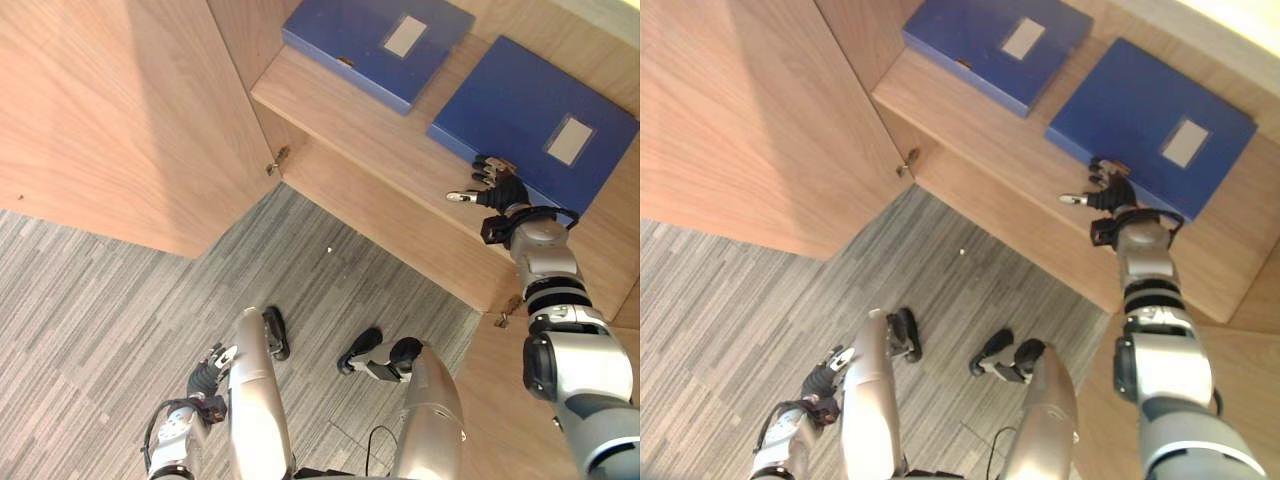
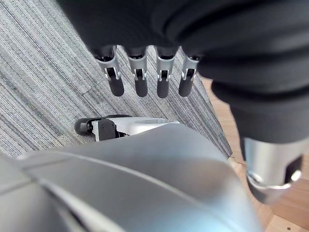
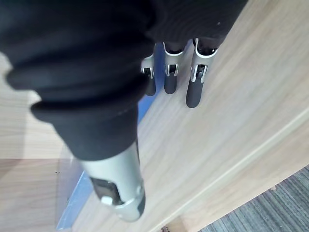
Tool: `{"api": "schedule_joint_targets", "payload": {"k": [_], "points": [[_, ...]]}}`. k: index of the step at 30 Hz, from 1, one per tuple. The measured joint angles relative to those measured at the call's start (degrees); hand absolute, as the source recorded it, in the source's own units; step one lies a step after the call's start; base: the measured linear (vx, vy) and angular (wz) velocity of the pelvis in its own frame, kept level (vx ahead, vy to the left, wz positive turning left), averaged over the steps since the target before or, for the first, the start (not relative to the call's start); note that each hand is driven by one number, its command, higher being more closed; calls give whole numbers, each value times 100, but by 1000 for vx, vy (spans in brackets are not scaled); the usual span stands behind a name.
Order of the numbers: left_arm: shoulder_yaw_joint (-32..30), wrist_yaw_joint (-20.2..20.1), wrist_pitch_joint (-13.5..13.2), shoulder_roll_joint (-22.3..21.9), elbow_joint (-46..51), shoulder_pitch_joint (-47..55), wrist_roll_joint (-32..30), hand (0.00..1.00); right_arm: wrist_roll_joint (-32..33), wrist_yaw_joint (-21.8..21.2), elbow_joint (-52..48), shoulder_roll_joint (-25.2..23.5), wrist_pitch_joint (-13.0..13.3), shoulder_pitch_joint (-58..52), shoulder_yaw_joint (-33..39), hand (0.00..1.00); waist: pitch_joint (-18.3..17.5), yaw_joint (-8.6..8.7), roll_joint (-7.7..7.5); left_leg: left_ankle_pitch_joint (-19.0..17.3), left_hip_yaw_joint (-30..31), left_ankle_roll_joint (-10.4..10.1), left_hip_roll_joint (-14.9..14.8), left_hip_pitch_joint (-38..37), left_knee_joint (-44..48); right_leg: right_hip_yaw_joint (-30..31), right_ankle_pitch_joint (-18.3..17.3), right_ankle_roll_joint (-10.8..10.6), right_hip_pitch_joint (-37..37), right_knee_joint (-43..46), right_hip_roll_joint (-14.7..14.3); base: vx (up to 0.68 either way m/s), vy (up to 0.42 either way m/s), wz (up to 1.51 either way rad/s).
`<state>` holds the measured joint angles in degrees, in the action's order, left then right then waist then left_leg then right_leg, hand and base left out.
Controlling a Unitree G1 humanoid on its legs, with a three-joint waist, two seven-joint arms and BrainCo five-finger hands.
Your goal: Walk over to the cabinet, pick up the folder, carry it to the office cabinet, place the folder inside the office cabinet, then close the office cabinet door
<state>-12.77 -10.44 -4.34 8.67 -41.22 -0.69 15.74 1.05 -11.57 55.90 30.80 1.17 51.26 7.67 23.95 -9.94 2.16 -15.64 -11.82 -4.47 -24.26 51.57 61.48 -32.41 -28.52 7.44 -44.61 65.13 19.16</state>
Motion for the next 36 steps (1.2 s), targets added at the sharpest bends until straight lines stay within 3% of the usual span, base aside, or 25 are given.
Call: {"api": "schedule_joint_targets", "payload": {"k": [7, 13, 18, 20, 23, 28, 33, 36], "points": [[-2, 41, 1, -5, -1, -52, 0, 0, -15, 84, 5, -251, -5, -152, 4, 0, 47, 56, -37, 74, -117, 11, 0, -388, -371, -41, 139, -77, 328, -393, -124, -11, 60, -2], [344, 90, 1, -39, -119, -40, -41, 0, -279, -16, 171, -618, -193, -946, -480, 0, 52, 264, -74, 723, -646, 52, 392, -1971, -2223, -198, 889, -322, 1640, -2090, -412, 42, 71, 7], [518, 158, 17, -33, -745, 127, -296, 0, -755, -207, 514, -834, -296, -1859, -1115, 0, -350, 436, -150, 1426, -1049, 9, 907, -3384, -4193, -206, 1750, -559, 2744, -3939, -834, 141, 57, -7], [517, 186, 18, -40, -969, 242, -541, 0, -1109, -276, 468, -914, -321, -2317, -1415, 0, -743, 586, -189, 1637, -1283, 30, 1137, -4027, -4976, -148, 2085, -680, 3226, -4653, -968, 196, 134, -19], [506, 221, 6, -47, -1182, 323, -843, 0, -1398, -316, -56, -940, -278, -2925, -1585, 0, -1319, 636, -219, 1805, -1608, 54, 1383, -4695, -5798, 69, 2533, -817, 3729, -5525, -1174, 173, 171, -38], [512, 347, -11, -57, -1396, 274, -1182, 0, -1573, -338, -843, -1084, -133, -3573, -1533, 0, -1752, 801, -312, 1813, -1755, 69, 1592, -5031, -6096, 295, 2973, -910, 4109, -6307, -1265, 64, 73, -22], [619, 462, -9, -133, -1605, 228, -1598, 0, -1160, -281, -1121, -1969, -103, -4480, -1154, 0, -1969, 915, -378, 1793, -2025, 43, 1589, -5426, -6212, 606, 3071, -902, 4352, -6490, -1366, -12, -28, -33], [595, 552, 4, -274, -1682, 271, -1627, 0, -616, -91, -950, -2548, -116, -5011, -901, 0, -2002, 929, -388, 1694, -2567, -90, 1439, -5935, -6176, 1148, 3114, -839, 4538, -6491, -1547, -81, -66, -98]]}}
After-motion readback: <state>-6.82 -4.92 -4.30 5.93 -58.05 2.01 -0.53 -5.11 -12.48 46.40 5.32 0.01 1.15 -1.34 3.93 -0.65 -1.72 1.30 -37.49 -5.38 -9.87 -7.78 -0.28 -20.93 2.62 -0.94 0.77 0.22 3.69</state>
